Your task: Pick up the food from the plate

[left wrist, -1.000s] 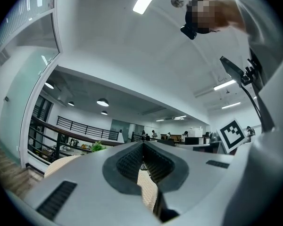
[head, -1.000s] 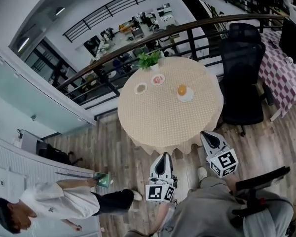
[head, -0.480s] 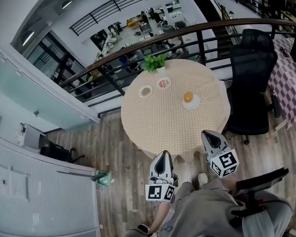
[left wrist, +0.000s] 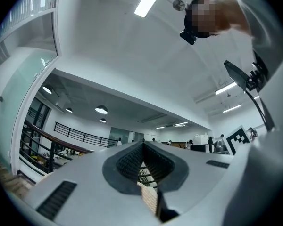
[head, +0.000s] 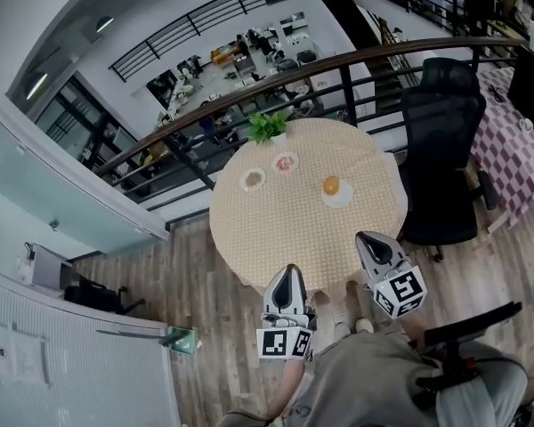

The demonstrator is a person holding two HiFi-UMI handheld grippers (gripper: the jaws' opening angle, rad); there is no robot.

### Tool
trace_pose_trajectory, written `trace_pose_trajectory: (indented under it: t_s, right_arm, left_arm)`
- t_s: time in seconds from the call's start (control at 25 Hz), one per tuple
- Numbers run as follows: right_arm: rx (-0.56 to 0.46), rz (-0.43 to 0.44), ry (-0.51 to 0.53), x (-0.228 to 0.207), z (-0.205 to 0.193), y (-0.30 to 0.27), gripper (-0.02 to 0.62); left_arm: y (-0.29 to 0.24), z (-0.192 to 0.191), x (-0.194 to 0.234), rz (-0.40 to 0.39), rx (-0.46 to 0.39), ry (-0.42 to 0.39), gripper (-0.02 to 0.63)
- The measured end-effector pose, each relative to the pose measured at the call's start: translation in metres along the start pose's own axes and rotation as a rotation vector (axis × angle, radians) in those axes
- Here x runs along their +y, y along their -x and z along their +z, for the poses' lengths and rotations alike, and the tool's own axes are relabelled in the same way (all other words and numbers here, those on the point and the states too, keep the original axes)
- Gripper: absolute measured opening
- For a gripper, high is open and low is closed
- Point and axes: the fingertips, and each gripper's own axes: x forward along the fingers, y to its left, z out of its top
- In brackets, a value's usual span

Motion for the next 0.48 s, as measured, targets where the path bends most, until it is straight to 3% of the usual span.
trace_pose_trajectory:
  t_s: [0.28, 0.32, 0.36, 0.48]
  right_arm:
    - [-0.011, -0.017, 0.021, 0.001, 0.005, -0.008, 0.036]
    - [-0.008, -0.022, 0.034, -0.001, 0.006, -0.011, 0.189]
    - [-0.004, -0.031, 0.051, -0.003, 0.007, -0.014, 0.275]
    - [-0.009, -0.058, 0.091, -0.009, 0.012, -0.020, 0.295]
  left_arm:
    - [0.004, -0.011, 0.011, -0.012, 0.024, 0.035, 0.009]
    - [0.003, -0.010, 0.011, -0.019, 0.022, 0.033, 0.009]
    - [0.002, -0.009, 0.011, -0.023, 0.019, 0.031, 0.009]
    - [0.002, -0.008, 0.017, -0.015, 0.014, 0.031, 0.009]
